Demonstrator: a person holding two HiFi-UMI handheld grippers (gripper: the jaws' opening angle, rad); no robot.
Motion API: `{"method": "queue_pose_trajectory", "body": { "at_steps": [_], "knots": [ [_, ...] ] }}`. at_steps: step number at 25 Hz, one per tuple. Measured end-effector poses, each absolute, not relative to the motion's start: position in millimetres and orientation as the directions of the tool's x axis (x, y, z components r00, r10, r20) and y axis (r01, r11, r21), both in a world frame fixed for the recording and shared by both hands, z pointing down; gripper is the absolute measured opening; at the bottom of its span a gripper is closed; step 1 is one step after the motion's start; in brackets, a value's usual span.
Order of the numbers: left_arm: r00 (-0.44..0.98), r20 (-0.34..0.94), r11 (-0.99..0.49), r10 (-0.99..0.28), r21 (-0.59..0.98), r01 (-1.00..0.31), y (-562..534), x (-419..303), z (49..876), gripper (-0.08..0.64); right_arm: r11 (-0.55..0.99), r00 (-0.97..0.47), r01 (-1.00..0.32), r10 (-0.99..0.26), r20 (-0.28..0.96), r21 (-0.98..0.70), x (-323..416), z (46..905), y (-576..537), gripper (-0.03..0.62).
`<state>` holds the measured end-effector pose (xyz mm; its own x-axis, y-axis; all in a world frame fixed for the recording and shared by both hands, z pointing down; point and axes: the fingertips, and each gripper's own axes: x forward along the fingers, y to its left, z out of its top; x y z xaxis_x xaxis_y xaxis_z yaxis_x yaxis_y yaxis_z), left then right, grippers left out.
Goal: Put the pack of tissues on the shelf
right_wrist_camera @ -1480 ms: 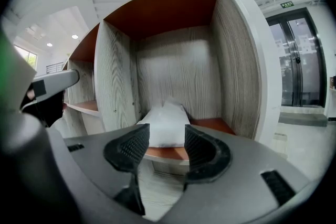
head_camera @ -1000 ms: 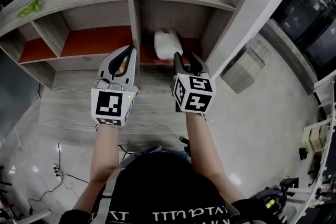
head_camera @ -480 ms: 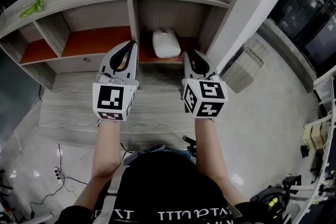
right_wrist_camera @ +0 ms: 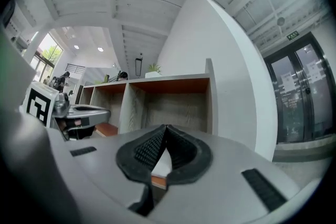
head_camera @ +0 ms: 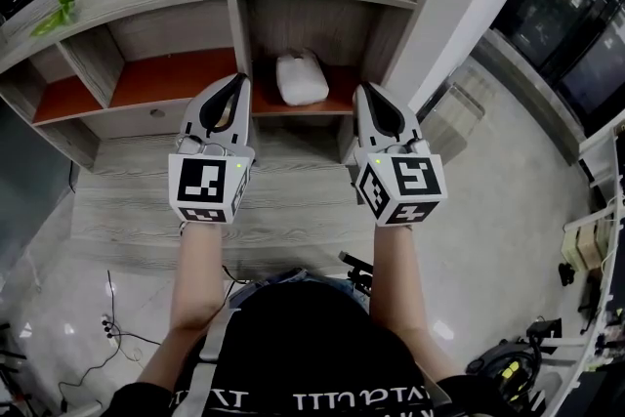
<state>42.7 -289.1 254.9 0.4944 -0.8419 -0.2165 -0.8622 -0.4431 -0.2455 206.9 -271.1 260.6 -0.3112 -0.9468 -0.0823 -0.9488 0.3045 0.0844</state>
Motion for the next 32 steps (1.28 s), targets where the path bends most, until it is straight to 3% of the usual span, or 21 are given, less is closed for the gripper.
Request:
{"method": "queue_pose_trajectory", "body": {
  "at_steps": [15,32],
  "knots": [
    [0.507,-0.217,-0.448,-0.835,-0.268,-0.853,-281.7,49.0,249.9,0.011,0.297,-0.313,-0.942,-0.946,-0.086,0.152,212.0,250.4,-260.9,0.015],
    [0.525,-0.2,-0.468,-0.827,-0.272,-0.841,-279.0,62.2,254.9,0.012,0.307,-0.315,-0.947,-0.945,-0.087,0.097,221.6,254.3,-258.2,0.015]
  ]
}}
